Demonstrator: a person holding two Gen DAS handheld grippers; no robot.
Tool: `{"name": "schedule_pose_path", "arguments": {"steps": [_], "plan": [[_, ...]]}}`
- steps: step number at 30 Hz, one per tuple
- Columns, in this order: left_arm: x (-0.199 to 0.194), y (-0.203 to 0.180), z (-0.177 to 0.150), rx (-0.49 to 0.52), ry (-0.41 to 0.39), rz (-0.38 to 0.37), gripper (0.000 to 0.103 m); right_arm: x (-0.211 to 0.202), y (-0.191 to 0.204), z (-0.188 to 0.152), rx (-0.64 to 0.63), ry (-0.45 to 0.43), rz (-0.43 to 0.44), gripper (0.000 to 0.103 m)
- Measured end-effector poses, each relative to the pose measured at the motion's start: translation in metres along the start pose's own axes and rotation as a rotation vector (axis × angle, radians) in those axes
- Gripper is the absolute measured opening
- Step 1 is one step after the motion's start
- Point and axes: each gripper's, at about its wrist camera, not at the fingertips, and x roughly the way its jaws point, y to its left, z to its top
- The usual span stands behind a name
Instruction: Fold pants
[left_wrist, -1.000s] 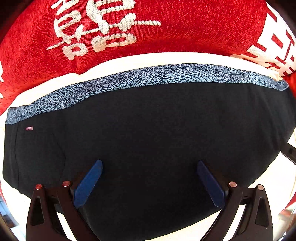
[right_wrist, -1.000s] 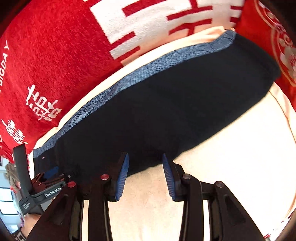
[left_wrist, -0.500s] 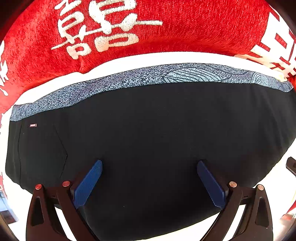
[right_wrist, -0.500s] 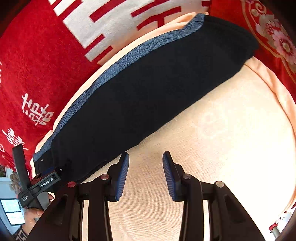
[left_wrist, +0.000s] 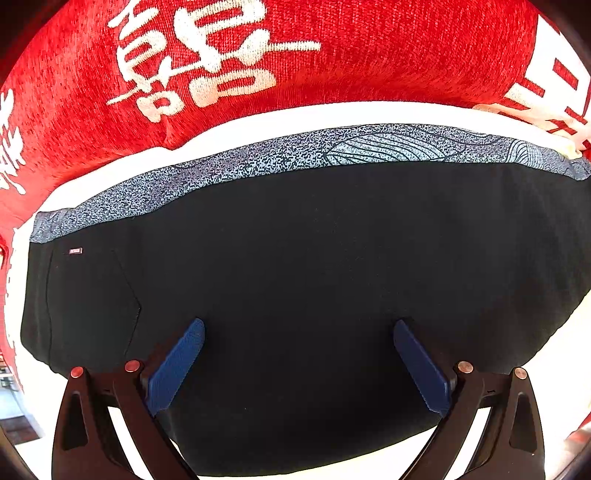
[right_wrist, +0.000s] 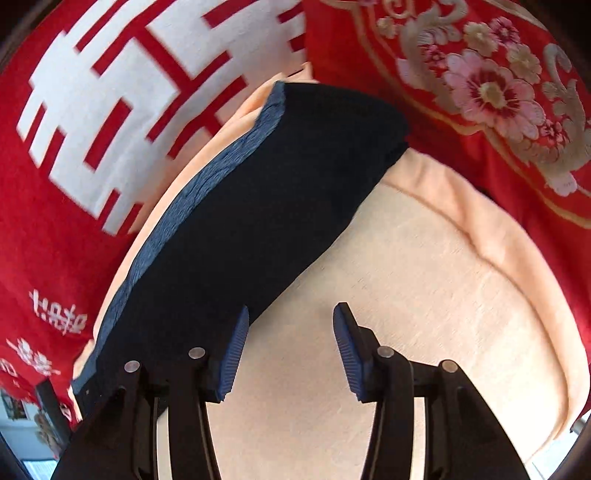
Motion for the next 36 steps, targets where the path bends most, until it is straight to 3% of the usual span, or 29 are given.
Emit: {"name": "schedule_pose_path", "arguments": {"steps": [7, 8, 9, 15, 17, 19, 20, 21, 23, 29, 32, 36], "plan": [[-0.006, -0.015, 0.002, 0.016, -0.001, 0.025, 0.103, 0.0, -0.017, 0.03, 0.025, -0.05, -0.026, 0.049], [-0.007, -0.017, 0.002, 0.018, 0.0, 0.028, 0.103, 0.002, -0.017, 0.035, 0.017, -0.043, -0.016, 0.025], [-0.006, -0.018, 0.004, 0.02, 0.001, 0.031, 0.103, 0.003, -0.014, 0.039, 0.004, -0.036, -0.014, 0.011], [-0.003, -0.027, 0.01, 0.037, -0.012, 0.052, 0.103, -0.021, 0.018, 0.047, -0.251, -0.129, -0.059, 0.01], [-0.004, -0.029, 0.01, 0.038, -0.015, 0.057, 0.103, -0.007, 0.015, 0.049, -0.259, -0.099, -0.081, 0.01], [-0.005, -0.031, 0.012, 0.033, -0.011, 0.058, 0.103, 0.011, -0.003, 0.052, -0.191, -0.036, -0.089, 0.014], [-0.006, -0.033, 0.011, 0.032, -0.01, 0.058, 0.103, 0.014, -0.015, 0.053, -0.133, -0.033, -0.047, 0.016], [-0.007, -0.034, 0.012, 0.032, -0.009, 0.058, 0.103, 0.011, -0.021, 0.053, -0.087, -0.042, -0.012, 0.024], [-0.007, -0.036, 0.012, 0.036, -0.013, 0.057, 0.103, 0.007, -0.022, 0.052, -0.074, -0.035, -0.054, 0.043], [-0.001, -0.035, 0.018, 0.028, -0.002, 0.065, 0.103, -0.002, -0.028, 0.025, -0.076, 0.049, 0.003, 0.045], [-0.002, -0.04, 0.019, 0.04, -0.005, 0.084, 0.103, -0.005, -0.03, 0.012, -0.09, 0.046, 0.006, 0.046], [-0.01, -0.05, 0.02, 0.065, -0.016, 0.115, 0.103, -0.008, -0.028, -0.003, -0.12, 0.034, 0.031, 0.062]]}}
